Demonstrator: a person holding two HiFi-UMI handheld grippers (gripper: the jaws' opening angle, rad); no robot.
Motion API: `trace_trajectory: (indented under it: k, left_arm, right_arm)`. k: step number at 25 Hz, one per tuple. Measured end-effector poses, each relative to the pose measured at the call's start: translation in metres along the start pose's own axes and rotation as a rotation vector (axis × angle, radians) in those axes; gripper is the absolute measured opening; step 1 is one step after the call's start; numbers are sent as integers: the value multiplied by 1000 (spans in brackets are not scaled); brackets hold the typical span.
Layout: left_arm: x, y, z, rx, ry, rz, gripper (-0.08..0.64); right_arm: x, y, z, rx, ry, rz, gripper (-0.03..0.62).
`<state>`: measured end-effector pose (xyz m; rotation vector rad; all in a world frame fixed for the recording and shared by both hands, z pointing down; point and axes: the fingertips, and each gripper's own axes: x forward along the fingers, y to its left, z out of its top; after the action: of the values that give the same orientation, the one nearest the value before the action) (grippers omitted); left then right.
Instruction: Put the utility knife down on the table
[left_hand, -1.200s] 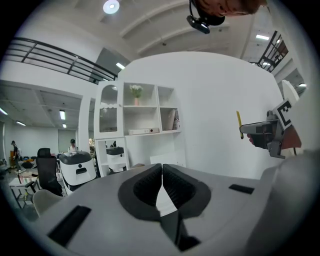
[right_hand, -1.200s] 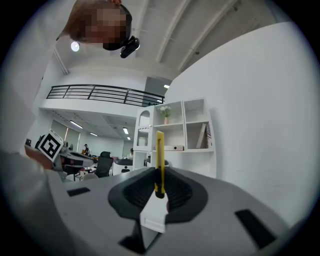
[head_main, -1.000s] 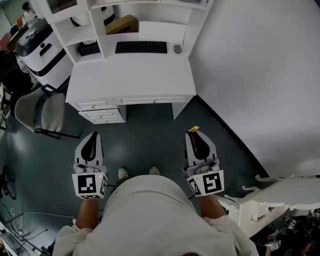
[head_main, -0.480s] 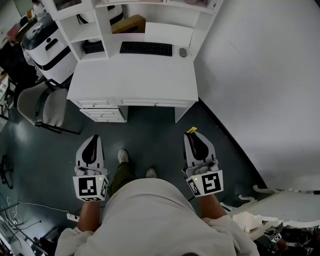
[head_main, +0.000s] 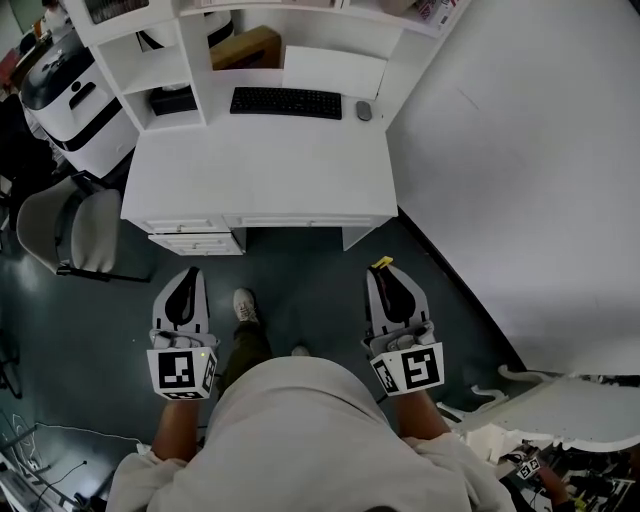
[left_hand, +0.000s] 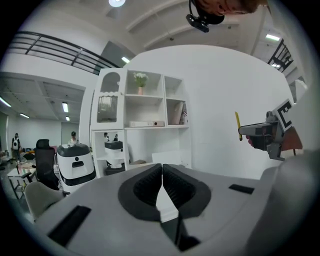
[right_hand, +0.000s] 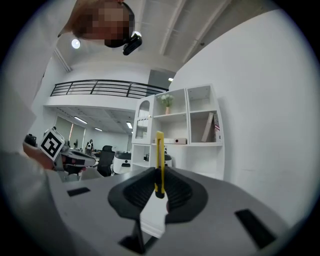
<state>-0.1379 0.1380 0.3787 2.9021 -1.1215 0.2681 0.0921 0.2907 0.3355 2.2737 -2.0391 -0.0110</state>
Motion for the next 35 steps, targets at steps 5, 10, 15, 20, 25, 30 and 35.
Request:
trace_trajectory:
  k: [5, 10, 15, 20, 25, 30, 35]
  left_arm:
    - [55, 33, 7, 5, -6, -42, 9]
    - [102, 67, 13, 9, -5, -88, 9]
    - [134, 99, 20, 7, -11, -120, 9]
    - [157, 127, 15, 9, -4, -150, 9]
    - [174, 142, 11, 11, 0, -164, 9]
    - [189, 144, 12, 6, 8, -164, 9]
    - [203, 139, 11, 11, 15, -126, 9]
  right_arm:
    - [53, -9, 2, -10, 20, -42, 58]
    - [105, -12, 5, -30, 36, -81, 58]
    - [145, -9, 5, -33, 59, -114, 58]
    - [182, -4, 3, -41, 74, -138, 58]
    - [207, -2, -4, -48, 94, -142, 58]
    - [229, -11, -14, -66, 121, -117, 58]
    - [254, -28, -33, -100, 153, -48, 58]
